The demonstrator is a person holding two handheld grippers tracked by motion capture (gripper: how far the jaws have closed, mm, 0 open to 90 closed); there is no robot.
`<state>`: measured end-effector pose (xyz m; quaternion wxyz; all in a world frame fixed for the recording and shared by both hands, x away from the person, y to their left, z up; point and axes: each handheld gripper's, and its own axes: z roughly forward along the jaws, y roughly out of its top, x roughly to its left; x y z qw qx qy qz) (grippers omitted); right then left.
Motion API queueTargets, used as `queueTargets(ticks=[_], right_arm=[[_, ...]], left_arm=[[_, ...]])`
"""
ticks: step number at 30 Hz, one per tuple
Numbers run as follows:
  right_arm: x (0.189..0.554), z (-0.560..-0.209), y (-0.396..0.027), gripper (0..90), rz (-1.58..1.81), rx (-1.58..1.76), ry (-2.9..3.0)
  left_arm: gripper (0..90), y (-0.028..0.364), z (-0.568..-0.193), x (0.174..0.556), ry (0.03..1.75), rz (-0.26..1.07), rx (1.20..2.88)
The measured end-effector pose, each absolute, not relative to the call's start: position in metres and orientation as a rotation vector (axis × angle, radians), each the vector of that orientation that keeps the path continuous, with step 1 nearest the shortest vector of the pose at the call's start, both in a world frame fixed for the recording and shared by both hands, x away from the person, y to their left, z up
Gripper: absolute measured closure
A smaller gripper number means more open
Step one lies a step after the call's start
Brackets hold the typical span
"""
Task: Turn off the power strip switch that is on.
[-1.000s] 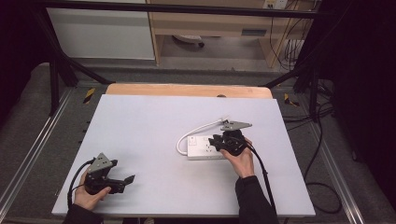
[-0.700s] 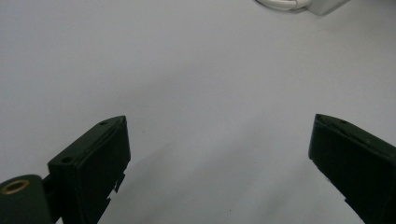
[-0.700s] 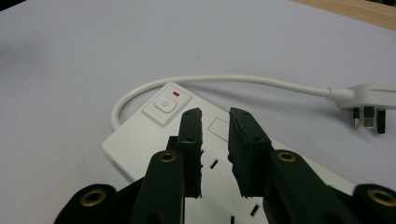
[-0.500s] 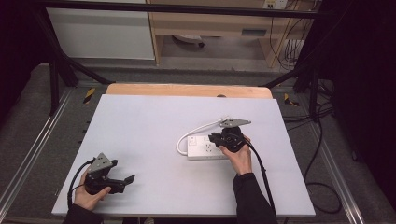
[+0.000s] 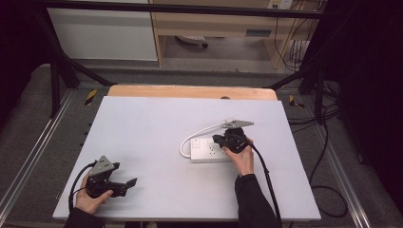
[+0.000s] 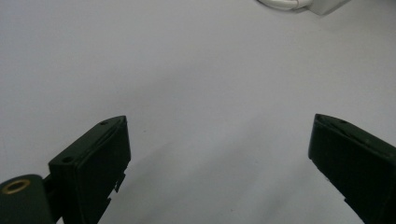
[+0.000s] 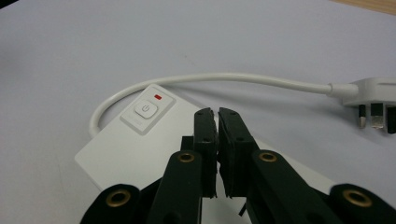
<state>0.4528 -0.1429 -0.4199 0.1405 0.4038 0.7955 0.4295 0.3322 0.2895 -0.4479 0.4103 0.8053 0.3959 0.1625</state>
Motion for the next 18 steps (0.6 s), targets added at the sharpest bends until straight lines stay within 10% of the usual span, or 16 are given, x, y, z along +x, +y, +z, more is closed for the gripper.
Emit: queueTargets(ticks=[18], right_arm=[[0.4594, -0.4298, -0.1409, 90.0, 1.243, 1.191, 2.304]], left_arm=[[5.6, 0.2898, -0.4479, 0.3322, 0.998, 0.411, 2.027]])
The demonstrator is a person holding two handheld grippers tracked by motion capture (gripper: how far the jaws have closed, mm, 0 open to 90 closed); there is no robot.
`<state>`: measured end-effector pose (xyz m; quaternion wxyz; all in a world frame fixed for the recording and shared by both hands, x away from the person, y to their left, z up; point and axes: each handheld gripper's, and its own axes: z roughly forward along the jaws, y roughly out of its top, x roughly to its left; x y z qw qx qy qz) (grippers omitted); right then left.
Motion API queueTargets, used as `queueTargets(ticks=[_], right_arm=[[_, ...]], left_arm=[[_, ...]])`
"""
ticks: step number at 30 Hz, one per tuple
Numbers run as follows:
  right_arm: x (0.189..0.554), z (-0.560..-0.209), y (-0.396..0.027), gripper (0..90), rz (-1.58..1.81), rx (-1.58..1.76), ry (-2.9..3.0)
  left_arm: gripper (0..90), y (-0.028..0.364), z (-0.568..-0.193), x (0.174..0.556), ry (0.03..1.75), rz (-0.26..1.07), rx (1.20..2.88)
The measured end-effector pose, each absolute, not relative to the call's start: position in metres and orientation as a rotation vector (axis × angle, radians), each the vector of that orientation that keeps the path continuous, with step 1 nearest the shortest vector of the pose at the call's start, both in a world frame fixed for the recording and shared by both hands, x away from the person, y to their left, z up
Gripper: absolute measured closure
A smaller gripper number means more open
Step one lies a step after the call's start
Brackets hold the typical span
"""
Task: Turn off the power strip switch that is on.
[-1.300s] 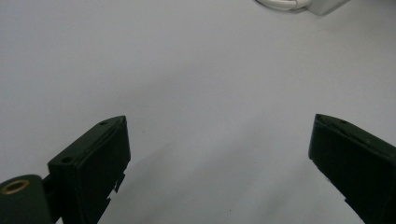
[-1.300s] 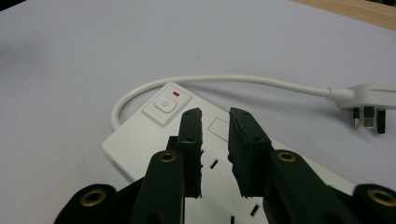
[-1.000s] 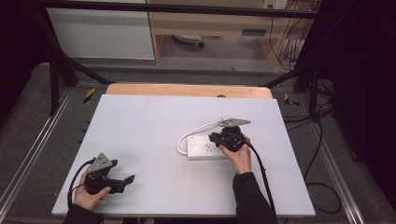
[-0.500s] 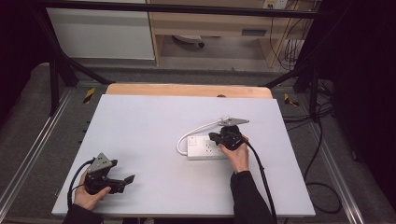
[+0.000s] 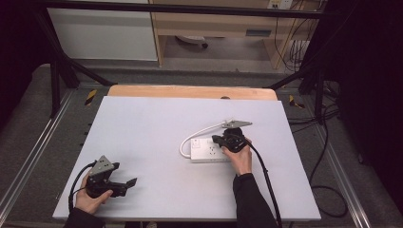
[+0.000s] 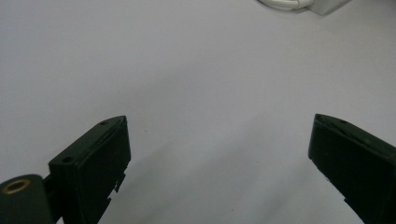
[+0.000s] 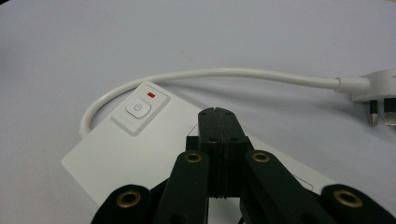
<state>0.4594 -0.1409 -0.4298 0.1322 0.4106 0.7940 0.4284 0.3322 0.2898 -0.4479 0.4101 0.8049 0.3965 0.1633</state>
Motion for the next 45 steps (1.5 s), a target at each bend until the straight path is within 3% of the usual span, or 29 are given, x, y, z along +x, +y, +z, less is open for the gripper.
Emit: queueTargets(ticks=[45], right_arm=[[0.4615, -0.4387, -0.1379, 90.0, 1.234, 1.155, 2.299]], left_arm=[[5.6, 0.2888, -0.4475, 0.3314, 0.994, 0.415, 2.029]])
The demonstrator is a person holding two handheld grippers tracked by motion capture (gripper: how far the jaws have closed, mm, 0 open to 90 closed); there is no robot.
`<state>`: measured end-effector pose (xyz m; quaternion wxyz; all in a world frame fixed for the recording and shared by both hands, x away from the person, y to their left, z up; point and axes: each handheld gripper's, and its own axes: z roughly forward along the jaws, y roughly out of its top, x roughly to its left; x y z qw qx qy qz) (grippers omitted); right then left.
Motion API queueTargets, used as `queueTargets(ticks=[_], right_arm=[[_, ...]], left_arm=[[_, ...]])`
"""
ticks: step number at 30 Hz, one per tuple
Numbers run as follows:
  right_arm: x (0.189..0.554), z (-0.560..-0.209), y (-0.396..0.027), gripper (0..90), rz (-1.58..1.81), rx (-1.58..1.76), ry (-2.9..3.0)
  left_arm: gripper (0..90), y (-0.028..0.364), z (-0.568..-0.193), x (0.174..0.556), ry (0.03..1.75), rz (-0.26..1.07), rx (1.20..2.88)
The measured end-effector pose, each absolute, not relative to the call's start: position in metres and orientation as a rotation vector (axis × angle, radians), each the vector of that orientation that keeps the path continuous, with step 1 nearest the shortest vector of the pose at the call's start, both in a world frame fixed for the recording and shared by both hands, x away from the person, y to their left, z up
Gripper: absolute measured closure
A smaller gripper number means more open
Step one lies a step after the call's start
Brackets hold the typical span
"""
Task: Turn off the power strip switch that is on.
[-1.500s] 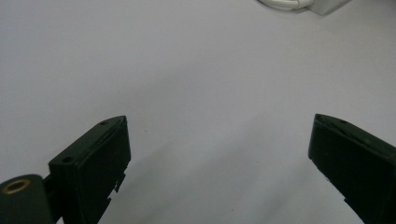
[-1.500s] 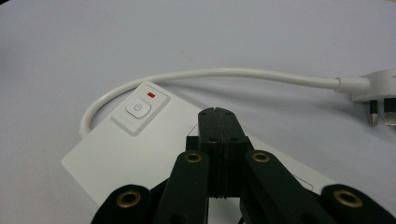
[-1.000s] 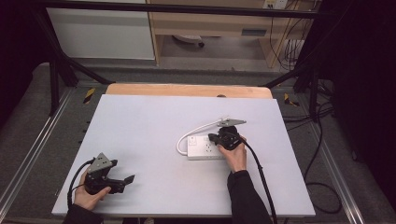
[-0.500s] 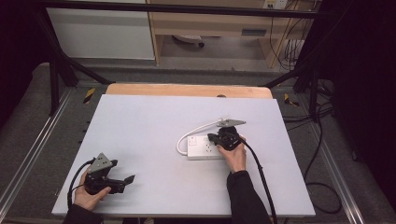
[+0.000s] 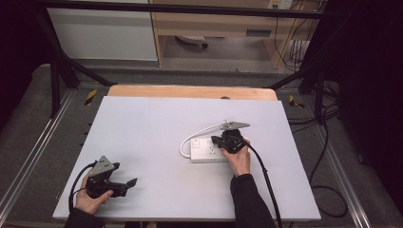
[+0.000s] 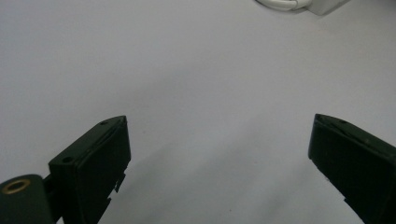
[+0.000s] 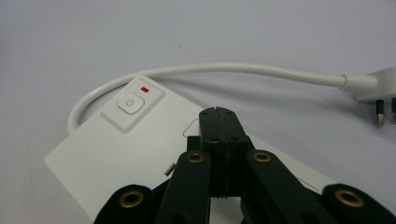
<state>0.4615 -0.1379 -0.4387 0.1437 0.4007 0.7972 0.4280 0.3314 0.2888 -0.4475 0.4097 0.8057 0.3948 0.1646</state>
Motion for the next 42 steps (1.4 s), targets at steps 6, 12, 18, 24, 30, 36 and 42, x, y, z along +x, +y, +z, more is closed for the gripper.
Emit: queueTargets(ticks=[6, 12, 18, 24, 30, 36, 42], right_arm=[[0.4613, -0.439, -0.1369, 90.0, 1.237, 1.158, 2.299], [0.4611, -0.4393, -0.1367, 90.0, 1.235, 1.15, 2.296], [0.4608, -0.4397, -0.1369, 90.0, 1.24, 1.151, 2.291], [0.4608, -0.4398, -0.137, 90.0, 1.242, 1.153, 2.291], [0.4604, -0.4398, -0.1366, 90.0, 1.237, 1.151, 2.288], [0.4596, -0.4399, -0.1362, 90.0, 1.233, 1.154, 2.284], [0.4599, -0.44, -0.1362, 90.0, 1.234, 1.163, 2.282]], left_arm=[[5.6, 0.2888, -0.4476, 0.3313, 0.994, 0.414, 2.029], [5.6, 0.2887, -0.4476, 0.3313, 0.995, 0.414, 2.029], [5.6, 0.2887, -0.4475, 0.3311, 0.995, 0.415, 2.03], [5.6, 0.2887, -0.4474, 0.331, 0.994, 0.416, 2.029], [5.6, 0.2886, -0.4473, 0.3308, 0.995, 0.416, 2.025], [5.6, 0.2887, -0.447, 0.3306, 0.994, 0.417, 2.024], [5.6, 0.2886, -0.4472, 0.3307, 0.995, 0.417, 2.025]])
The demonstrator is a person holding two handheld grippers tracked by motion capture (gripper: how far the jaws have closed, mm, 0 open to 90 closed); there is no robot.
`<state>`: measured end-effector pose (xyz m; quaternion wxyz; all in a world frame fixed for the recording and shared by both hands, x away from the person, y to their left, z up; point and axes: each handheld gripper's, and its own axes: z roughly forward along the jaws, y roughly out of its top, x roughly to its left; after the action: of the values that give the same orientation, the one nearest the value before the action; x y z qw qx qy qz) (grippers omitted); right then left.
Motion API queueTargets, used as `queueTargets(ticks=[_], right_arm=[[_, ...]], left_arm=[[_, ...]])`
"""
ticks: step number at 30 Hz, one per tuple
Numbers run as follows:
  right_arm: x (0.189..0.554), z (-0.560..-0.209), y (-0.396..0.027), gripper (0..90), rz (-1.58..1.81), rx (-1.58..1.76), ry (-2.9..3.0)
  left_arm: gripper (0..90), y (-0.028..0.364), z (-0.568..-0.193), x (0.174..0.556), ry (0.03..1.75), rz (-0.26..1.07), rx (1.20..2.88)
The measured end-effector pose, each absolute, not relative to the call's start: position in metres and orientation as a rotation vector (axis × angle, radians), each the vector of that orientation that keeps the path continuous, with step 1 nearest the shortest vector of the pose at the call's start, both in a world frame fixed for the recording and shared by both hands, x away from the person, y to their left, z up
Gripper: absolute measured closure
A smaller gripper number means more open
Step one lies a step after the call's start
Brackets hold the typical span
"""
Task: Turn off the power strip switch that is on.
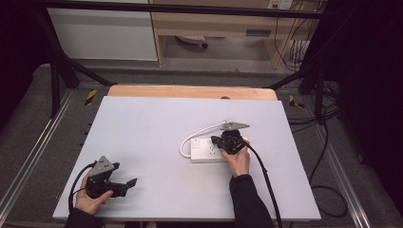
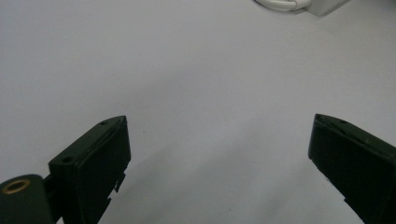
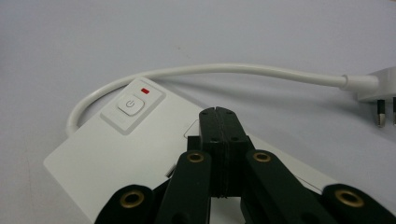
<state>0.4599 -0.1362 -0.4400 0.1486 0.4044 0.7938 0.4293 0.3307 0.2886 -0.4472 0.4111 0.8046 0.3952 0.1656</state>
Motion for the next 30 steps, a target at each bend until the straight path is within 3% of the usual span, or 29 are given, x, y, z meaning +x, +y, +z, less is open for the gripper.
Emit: queueTargets(ticks=[30], right_arm=[[0.4572, -0.4377, -0.1382, 90.0, 1.153, 1.165, 2.266]], left_arm=[[5.7, 0.2887, -0.4475, 0.3315, 0.996, 0.416, 2.026]])
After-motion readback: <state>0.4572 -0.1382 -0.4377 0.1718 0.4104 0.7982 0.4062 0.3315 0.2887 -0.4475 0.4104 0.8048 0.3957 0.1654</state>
